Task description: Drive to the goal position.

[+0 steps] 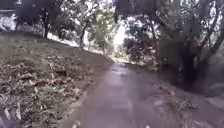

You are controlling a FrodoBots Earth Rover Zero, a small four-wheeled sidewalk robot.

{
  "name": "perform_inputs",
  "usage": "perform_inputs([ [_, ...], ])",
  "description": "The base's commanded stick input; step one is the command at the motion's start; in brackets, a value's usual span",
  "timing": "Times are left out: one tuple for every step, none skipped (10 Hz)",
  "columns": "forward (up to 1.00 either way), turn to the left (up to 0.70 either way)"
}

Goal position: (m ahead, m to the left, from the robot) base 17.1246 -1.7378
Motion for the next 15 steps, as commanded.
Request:
perform_inputs([
  [1.00, 0.00],
  [1.00, 0.00],
  [1.00, 0.00],
  [1.00, 0.00],
  [1.00, 0.00],
  [1.00, 0.00],
  [1.00, 0.00],
  [1.00, 0.00],
  [1.00, 0.00],
  [1.00, 0.00],
  [1.00, 0.00],
  [1.00, 0.00],
  [1.00, 0.00],
  [1.00, 0.00],
  [1.00, 0.00],
])
